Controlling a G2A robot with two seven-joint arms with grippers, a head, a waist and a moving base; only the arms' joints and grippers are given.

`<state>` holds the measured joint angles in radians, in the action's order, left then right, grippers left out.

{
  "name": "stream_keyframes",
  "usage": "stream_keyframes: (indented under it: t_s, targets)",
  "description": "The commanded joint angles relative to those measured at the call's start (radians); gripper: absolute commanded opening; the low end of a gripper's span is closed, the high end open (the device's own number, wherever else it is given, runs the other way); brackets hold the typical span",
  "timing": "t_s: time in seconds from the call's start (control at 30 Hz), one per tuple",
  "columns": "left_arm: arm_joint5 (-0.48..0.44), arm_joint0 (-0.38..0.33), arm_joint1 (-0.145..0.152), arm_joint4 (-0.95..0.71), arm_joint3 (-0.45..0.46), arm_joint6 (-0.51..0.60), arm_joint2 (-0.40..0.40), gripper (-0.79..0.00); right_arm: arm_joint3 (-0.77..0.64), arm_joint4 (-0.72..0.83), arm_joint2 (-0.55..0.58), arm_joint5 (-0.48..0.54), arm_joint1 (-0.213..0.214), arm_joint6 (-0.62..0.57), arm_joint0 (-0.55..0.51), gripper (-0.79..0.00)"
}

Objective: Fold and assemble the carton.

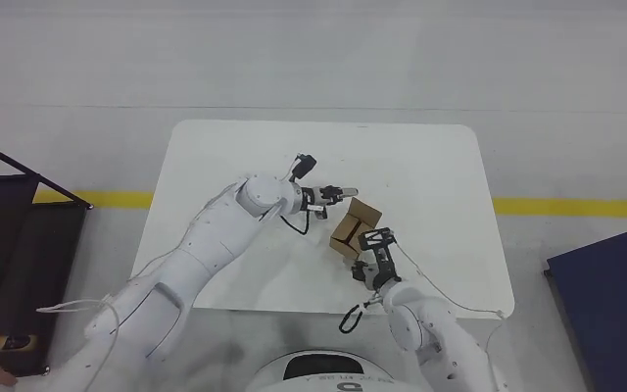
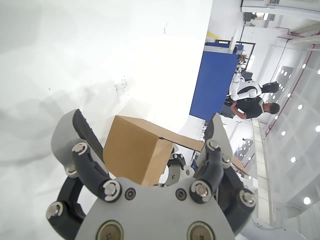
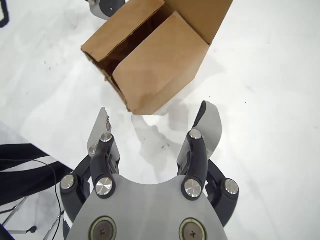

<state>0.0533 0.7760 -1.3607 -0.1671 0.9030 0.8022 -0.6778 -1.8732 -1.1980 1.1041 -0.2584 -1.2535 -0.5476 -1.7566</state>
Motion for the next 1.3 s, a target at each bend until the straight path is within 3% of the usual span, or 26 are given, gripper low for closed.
stream_keyframes:
  t_s: [0.0, 0.07, 0.13, 0.3, 0.37, 0.87, 1.0, 1.07, 1.27]
  targets:
    - [-0.016, -0.011, -0.003, 0.006, -0.020, 0.031, 0.004, 0.000, 0.024, 0.006, 0.002, -0.036, -0.004, 0.026, 0.015, -0.299]
    - [-0.037, -0.015, -0.004, 0.015, -0.032, 0.065, 0.007, 0.000, 0.036, 0.012, 0.008, -0.053, -0.006, 0.043, 0.023, -0.351]
    - [-0.066, -0.016, -0.002, 0.031, -0.040, 0.086, 0.007, 0.000, 0.043, 0.015, 0.021, -0.069, -0.007, 0.057, 0.025, -0.354]
    - [-0.100, -0.008, 0.004, 0.043, -0.037, 0.091, -0.011, 0.000, 0.050, 0.032, 0.064, -0.121, -0.008, 0.094, 0.028, -0.336]
    - [-0.108, -0.004, 0.007, 0.052, -0.026, 0.094, -0.017, 0.000, 0.061, 0.042, 0.075, -0.141, -0.010, 0.104, 0.035, -0.292]
    - [-0.054, 0.026, 0.033, 0.168, 0.102, 0.164, -0.037, 0.000, 0.163, 0.188, 0.074, -0.139, -0.034, 0.170, 0.119, -0.292]
    - [-0.021, 0.024, 0.047, 0.210, 0.125, 0.235, -0.044, -0.166, 0.179, 0.199, 0.065, -0.119, -0.037, 0.165, 0.140, -0.289]
    - [-0.008, 0.020, 0.055, 0.254, 0.133, 0.296, -0.039, -0.203, 0.188, 0.209, 0.056, -0.101, -0.039, 0.150, 0.155, -0.280]
    - [0.019, 0.039, 0.077, 0.288, 0.172, 0.320, -0.073, -0.382, 0.210, 0.216, 0.027, -0.058, -0.045, 0.126, 0.197, -0.262]
